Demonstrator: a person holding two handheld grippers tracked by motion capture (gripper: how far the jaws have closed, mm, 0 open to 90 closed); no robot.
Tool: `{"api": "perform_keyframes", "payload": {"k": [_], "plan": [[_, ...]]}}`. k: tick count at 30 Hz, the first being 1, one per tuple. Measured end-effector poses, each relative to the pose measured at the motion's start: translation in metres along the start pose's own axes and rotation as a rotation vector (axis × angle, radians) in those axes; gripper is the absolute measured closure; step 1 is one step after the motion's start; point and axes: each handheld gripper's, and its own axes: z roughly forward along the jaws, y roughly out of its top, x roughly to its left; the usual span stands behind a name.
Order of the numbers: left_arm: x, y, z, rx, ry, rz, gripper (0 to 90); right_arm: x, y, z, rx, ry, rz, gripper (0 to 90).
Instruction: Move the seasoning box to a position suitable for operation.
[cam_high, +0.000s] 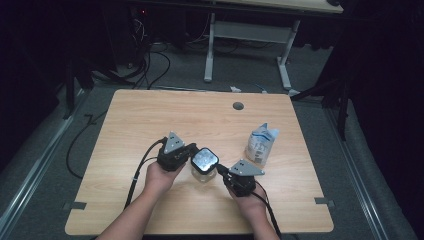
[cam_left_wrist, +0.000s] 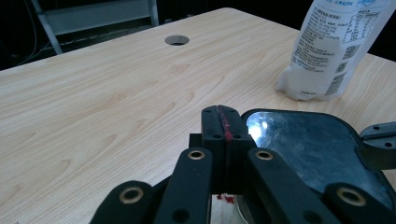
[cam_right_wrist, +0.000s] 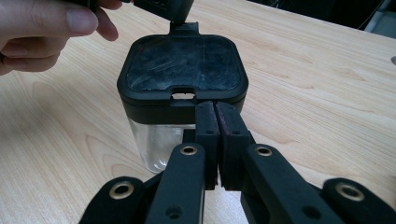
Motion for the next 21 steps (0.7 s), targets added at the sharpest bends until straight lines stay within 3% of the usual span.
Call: {"api": "perform_keyframes", "payload": {"k": [21], "plan": [[0.0011,-0.0017,0.0003,-0.01,-0.003,-0.004,90.0,-0.0025,-0.0011,-0.0013,0.003,0.0,0.004,85.8]]}}
